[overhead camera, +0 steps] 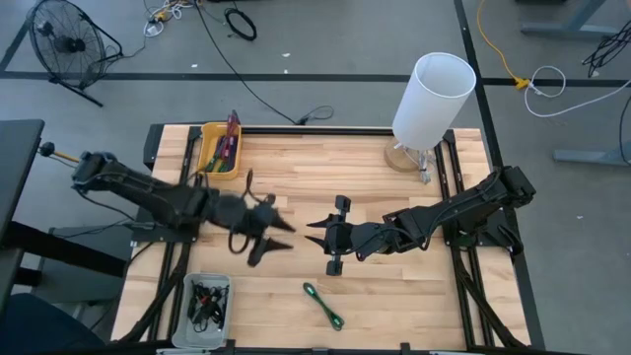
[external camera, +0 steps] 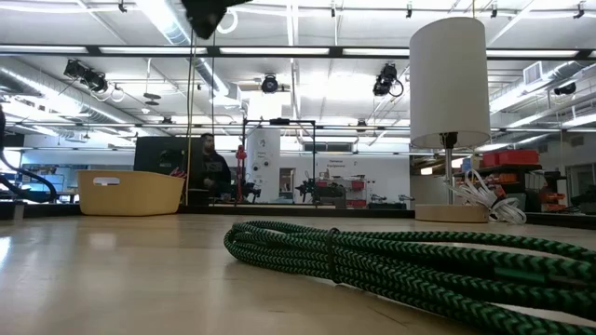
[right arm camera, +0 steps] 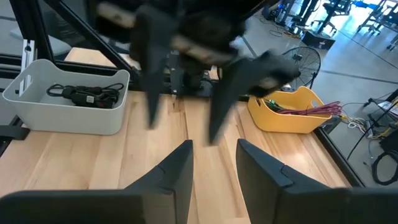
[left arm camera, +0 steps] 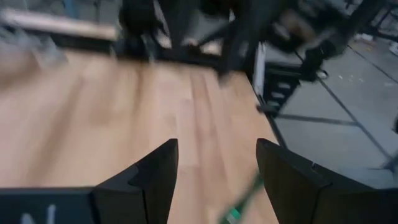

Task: Pick & Place USB Port
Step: Put the green charger cable into the yellow bin

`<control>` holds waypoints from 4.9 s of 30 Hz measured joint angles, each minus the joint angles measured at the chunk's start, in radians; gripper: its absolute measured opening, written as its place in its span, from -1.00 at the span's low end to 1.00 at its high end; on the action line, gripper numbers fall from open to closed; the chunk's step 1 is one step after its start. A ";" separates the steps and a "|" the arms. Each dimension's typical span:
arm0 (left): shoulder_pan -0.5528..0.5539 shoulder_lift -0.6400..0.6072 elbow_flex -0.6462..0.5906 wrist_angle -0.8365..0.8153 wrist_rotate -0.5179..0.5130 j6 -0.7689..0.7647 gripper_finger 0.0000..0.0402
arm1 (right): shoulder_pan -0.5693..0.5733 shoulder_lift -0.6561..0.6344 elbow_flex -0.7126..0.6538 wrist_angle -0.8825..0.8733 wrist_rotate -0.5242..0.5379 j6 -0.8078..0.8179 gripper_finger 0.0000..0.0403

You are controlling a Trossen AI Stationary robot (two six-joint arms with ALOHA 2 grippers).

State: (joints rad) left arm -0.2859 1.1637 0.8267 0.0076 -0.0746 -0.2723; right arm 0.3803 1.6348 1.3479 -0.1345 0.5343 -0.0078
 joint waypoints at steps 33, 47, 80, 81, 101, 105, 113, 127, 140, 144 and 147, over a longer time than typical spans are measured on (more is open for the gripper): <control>0.054 0.000 0.073 -0.019 0.024 0.152 0.10 | 0.201 0.335 -0.070 -0.034 -0.414 1.028 -0.40; 0.053 0.000 0.073 -0.021 0.024 0.145 0.10 | 0.201 0.421 -0.070 -0.009 -0.414 1.065 -0.40; 0.053 0.000 0.073 -0.017 0.024 0.119 0.10 | 0.164 0.072 -0.070 -0.160 -0.125 0.686 -0.99; 0.053 0.000 0.073 -0.017 0.024 0.119 0.10 | 0.164 0.036 -0.070 -0.166 -0.074 0.658 -0.99; 0.053 0.000 0.073 0.166 0.027 0.120 0.10 | 0.106 0.013 -0.069 0.325 0.215 0.090 -1.00; 0.053 0.000 0.073 0.193 0.027 0.123 0.10 | 0.084 0.041 -0.069 0.352 0.213 0.080 -1.00; 0.053 0.000 0.073 0.222 0.036 0.135 0.05 | 0.061 0.047 -0.069 0.379 0.181 0.061 -1.00; 0.053 0.000 0.073 0.235 0.084 0.105 -0.15 | 0.059 0.047 -0.069 0.380 0.154 0.051 -1.00; 0.053 0.000 0.073 0.236 0.043 0.100 -0.61 | 0.059 0.047 -0.069 0.380 0.154 0.051 -0.99; 0.052 0.000 0.073 0.247 0.011 0.112 -0.83 | 0.058 0.046 -0.069 0.383 0.152 0.051 -0.98; 0.052 0.000 0.073 0.254 0.007 0.112 -0.83 | 0.059 0.045 -0.069 0.385 0.145 0.051 -0.98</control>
State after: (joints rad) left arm -0.2337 1.1637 0.8993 0.2615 -0.0678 -0.1608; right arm 0.4389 1.6802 1.2789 0.2508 0.6795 0.0433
